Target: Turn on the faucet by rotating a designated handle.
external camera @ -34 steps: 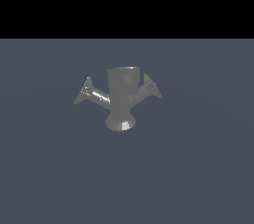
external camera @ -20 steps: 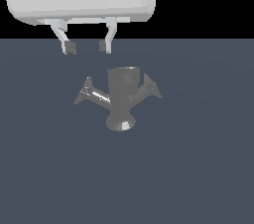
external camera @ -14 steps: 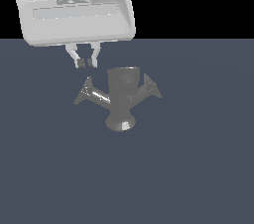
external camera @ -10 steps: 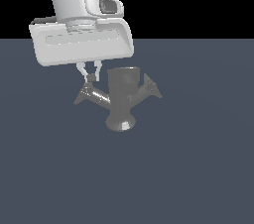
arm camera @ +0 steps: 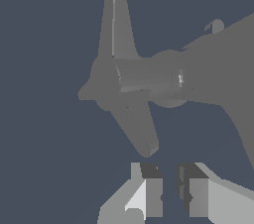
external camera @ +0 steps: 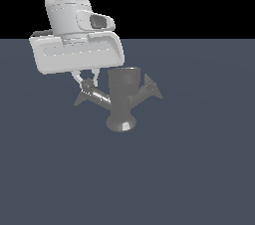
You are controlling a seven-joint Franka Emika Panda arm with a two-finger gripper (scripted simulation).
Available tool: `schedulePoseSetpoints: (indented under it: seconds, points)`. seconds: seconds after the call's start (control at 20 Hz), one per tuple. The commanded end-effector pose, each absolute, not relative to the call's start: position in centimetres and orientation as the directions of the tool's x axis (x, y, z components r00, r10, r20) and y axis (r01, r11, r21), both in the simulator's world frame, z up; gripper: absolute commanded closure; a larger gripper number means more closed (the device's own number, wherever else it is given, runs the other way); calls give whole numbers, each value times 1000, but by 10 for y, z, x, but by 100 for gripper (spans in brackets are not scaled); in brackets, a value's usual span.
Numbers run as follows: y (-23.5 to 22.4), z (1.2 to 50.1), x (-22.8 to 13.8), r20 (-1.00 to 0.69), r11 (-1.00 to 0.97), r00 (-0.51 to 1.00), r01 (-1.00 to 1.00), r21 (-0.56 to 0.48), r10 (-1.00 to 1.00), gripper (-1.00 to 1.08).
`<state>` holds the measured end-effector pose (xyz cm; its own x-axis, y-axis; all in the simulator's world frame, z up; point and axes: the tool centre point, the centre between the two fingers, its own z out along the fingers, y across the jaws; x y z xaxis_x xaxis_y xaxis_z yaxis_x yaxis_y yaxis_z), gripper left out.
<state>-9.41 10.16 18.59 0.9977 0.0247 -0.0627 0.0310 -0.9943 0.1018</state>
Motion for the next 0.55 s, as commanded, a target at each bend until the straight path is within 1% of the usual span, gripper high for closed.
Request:
schedulePoseSetpoints:
  seconds: [0.0,0.05,0.1,0.15,0.2,0.25,0.3,0.35,0.4,0.45,0.5]
  points:
    - [96,165,-26,-69,-993,991,-111,48,-114,63]
    - [81,189,3,15,-986,986,-165,31,-165,63]
    - [70,189,-25,28,-966,966,-259,6,-259,92]
    - [17,199,-29,39,-940,939,-342,-19,-342,92]
    - [0,195,-23,69,-947,946,-320,37,-317,82]
    - [-3,202,-11,90,-929,925,-369,-4,-368,64]
    - [22,202,4,88,-894,890,-443,-61,-447,79]
    - [7,204,1,87,-883,879,-462,-77,-468,79]
    - [-16,203,13,136,-890,880,-454,-38,-455,54]
    - [-1,190,7,123,-930,922,-367,-15,-366,74]
    - [15,186,7,119,-940,933,-342,-8,-341,74]
